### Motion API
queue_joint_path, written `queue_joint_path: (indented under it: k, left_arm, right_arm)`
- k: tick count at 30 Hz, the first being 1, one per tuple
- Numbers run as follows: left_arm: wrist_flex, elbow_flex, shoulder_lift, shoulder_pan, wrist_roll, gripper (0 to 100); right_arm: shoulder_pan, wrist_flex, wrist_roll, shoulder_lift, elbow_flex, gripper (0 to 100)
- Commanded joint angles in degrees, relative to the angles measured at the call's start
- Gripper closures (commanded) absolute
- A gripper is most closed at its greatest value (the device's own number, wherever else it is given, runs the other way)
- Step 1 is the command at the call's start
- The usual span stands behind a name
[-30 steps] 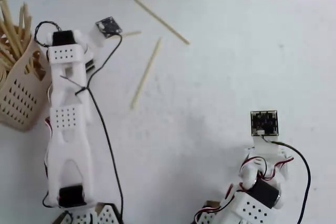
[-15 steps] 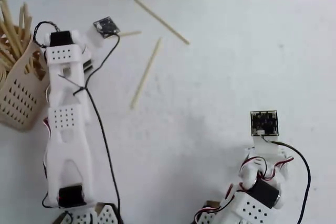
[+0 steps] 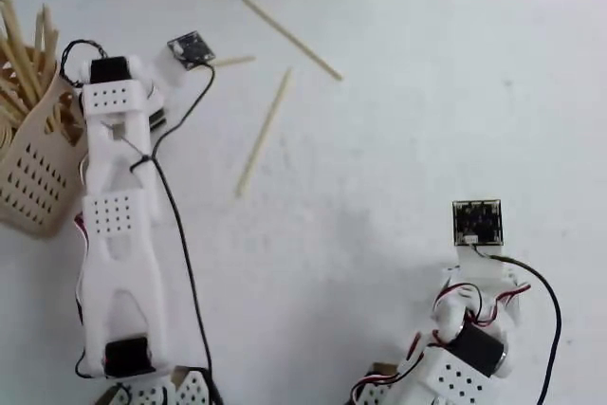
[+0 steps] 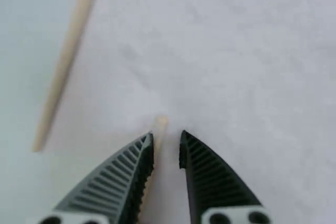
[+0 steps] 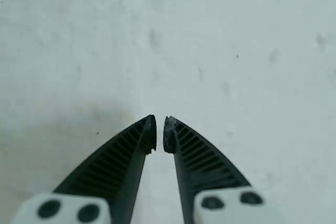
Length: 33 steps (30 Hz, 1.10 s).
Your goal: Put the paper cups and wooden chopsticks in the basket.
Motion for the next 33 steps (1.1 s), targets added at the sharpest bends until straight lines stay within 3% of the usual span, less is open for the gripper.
queue_joint_path:
  k: [1,11,19,24,33]
  left_arm:
    - [-2.8,3.7,1.0,-0.4,-0.1,92]
    - [-3.0,3.5,0.3,0.5,-0.1,94]
    - [1.8,-8.4,-0.3,6.8,3.7,97]
    - [3.9,-9.8,-0.5,10.8,4.4,97]
    - [4.0,-12.8,-0.7,11.9,7.2,97]
  right_arm:
    - [0.6,0.3,-0.1,0.0,0.5,95.4]
    - [0.6,0.3,-0.1,0.0,0.5,95.4]
    - [0.6,0.3,-0.1,0.0,0.5,95.4]
    - [0.6,0.3,-0.1,0.0,0.5,95.4]
    - [0.6,0.3,-0.1,0.0,0.5,95.4]
